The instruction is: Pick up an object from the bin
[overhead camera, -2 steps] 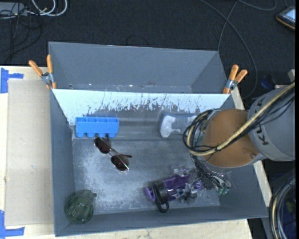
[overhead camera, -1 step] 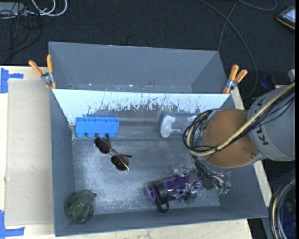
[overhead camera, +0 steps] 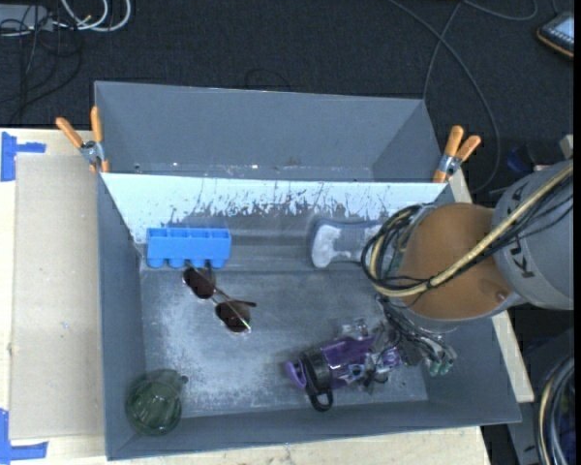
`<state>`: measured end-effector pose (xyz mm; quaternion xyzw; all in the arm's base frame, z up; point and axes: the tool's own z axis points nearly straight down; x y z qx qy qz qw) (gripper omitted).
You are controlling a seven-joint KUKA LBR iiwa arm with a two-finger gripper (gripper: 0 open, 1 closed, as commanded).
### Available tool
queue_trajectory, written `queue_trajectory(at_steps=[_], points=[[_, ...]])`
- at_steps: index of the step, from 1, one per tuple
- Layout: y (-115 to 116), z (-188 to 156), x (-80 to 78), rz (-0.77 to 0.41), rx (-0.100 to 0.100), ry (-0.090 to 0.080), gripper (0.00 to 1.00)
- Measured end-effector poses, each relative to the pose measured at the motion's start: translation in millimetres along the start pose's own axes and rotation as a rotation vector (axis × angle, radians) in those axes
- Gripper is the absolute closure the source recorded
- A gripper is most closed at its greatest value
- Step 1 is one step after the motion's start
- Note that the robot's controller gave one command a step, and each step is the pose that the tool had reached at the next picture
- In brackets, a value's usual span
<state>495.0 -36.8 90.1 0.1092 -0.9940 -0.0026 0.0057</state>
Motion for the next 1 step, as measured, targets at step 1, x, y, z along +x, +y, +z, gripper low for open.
queue_trajectory(at_steps=[1], points=[[0.0, -24.7, -1.6, 0.0, 0.002, -0.006, 1.0]])
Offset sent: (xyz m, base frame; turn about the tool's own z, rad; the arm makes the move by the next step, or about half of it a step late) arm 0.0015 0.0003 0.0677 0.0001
